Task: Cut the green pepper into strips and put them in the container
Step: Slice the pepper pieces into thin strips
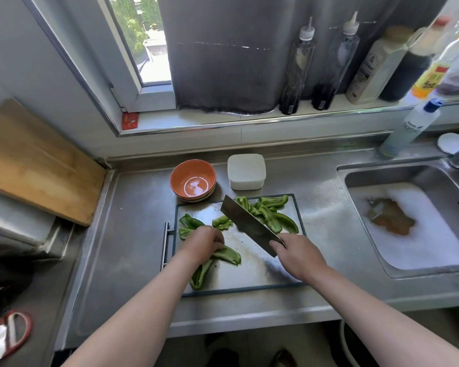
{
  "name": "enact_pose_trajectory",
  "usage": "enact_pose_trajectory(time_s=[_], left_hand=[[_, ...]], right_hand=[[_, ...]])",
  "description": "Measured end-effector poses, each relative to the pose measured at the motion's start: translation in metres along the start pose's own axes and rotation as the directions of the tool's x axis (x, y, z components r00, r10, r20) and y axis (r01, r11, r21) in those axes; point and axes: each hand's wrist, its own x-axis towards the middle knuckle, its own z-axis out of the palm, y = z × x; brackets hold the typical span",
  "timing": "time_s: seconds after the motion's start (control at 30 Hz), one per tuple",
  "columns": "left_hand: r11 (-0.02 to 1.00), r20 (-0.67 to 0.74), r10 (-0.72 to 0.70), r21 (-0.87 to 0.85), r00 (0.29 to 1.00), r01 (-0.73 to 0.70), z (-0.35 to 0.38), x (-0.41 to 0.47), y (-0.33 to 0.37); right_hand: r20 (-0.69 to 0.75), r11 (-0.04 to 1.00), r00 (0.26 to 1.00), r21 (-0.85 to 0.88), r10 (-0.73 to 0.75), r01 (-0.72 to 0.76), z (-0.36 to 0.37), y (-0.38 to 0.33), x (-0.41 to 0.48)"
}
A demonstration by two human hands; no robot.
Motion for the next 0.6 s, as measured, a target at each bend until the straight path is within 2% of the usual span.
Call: enact_pose_trajectory(time_s=[0.13,0.27,0.37,0.43,0.53,0.6], left_hand=[[0.989,-0.107,-0.109,-0.114,0.988,0.096,0.002,0.001,0.014],[0.99,-0.014,-0.129,0.047,0.992,0.13,0.009,-0.009,0.022],[0.983,0.001,-0.089,0.163,0.996,0.088,0.008,-0.017,0.02],[0.994,-0.077,-0.061,0.082,0.995,0.067,0.005,-0.022,0.014],[0.988,-0.269,-0.118,-0.128,0.956,0.086,0.001,-0.035,-0.007],[0.988,-0.321,-0.129,-0.127,0.938,0.093,0.002,-0.047,-0.021]], right_hand=[[-0.009,1.0,1.0,0.019,0.001,-0.001,-0.004,0.003,0.001],[0.0,1.0,1.0,0.019,0.008,-0.008,-0.004,0.005,0.002],[0.02,1.0,1.0,-0.015,0.0,0.001,0.0,0.007,0.001],[0.026,1.0,1.0,-0.029,0.0,0.001,0.003,0.008,0.001],[0.027,0.999,1.0,-0.05,-0.006,0.007,0.006,0.007,0.0],[0.03,0.998,0.999,-0.065,-0.012,0.014,0.008,0.005,0.001]])
